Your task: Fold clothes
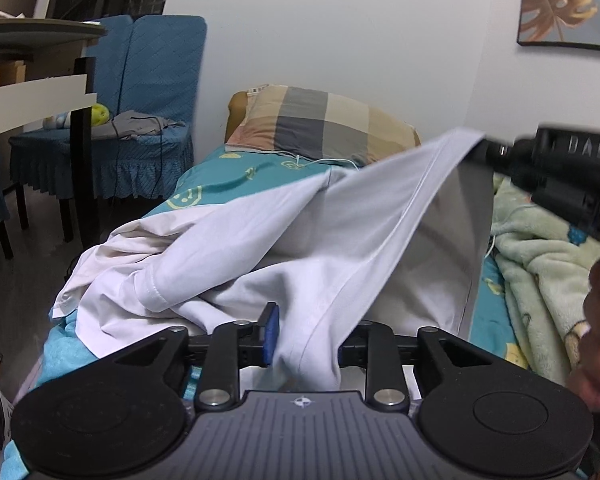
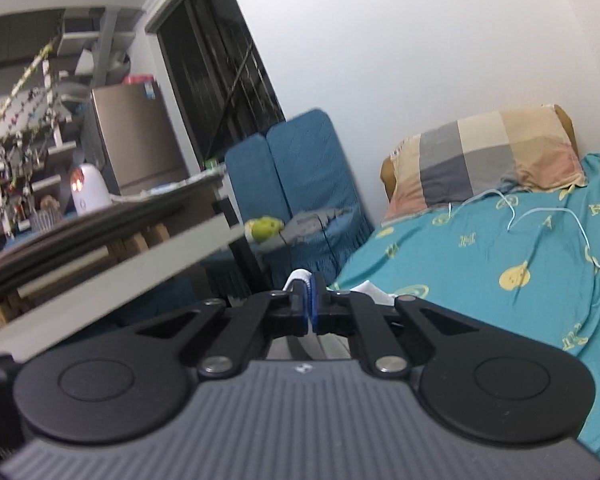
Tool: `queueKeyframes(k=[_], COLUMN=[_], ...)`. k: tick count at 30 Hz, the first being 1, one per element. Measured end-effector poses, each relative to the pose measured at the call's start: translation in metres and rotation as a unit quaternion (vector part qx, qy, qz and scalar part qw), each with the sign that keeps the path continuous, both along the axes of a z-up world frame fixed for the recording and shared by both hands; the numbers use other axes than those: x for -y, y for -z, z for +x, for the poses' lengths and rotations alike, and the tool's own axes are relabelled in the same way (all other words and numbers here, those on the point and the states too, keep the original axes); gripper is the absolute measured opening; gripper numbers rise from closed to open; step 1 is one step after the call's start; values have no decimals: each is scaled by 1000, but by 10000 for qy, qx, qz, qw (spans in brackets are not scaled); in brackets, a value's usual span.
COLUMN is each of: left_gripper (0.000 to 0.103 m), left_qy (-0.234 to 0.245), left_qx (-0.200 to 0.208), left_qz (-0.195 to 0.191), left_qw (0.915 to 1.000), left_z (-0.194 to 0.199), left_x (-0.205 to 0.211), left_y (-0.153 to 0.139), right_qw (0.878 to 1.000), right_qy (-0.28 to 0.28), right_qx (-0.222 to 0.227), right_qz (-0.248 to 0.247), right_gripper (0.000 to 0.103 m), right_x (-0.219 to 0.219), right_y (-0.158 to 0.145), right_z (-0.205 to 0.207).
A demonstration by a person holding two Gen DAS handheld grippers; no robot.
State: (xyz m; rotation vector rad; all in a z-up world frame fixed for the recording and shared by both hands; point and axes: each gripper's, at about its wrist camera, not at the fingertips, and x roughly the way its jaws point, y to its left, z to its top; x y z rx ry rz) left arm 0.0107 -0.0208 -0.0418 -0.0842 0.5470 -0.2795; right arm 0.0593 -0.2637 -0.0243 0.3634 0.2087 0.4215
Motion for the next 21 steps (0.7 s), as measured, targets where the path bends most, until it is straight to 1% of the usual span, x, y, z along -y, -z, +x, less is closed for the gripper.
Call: queueKeyframes(k=[2, 4, 8, 14, 15, 16, 17, 18, 19, 21], left_gripper=[32, 41, 42, 42, 35, 26, 22, 15, 11, 8], left_qy=[47, 59, 90, 70, 60, 54, 60, 60, 52, 5], left_qx=[4, -24, -126, -451, -503, -535, -540, -515, -465, -344], left_qz=[75, 158, 253, 422, 427, 400, 352, 304, 257, 116], left_qw=[10000, 9999, 9996, 9981, 9978, 9978, 9979, 9982, 9986, 9993], left_z=[0, 1, 4, 13, 14, 15, 15, 14, 13, 10], left_x=[3, 6, 9, 12, 12, 11, 10, 9, 8, 4], left_y=[1, 3, 10, 25, 27, 29, 29, 27, 25, 19], right_qw=[9999, 9999, 9997, 9992, 9992, 9990, 9989, 9987, 9986, 9981], right_qy=[22, 41, 105, 242, 286, 330, 374, 415, 459, 545], right_qx=[75, 103, 129, 209, 186, 161, 136, 90, 27, -95], right_qz=[88, 124, 166, 221, 231, 240, 250, 268, 277, 280], right_gripper=[4, 4, 4, 4, 4, 4, 4, 4, 4, 4], right_x=[4, 7, 9, 14, 16, 17, 18, 20, 22, 25], right_y=[-4, -6, -8, -12, -11, -10, -9, -8, -6, -3], right_z=[-2, -4, -6, -7, -7, -6, -6, -5, -4, -1])
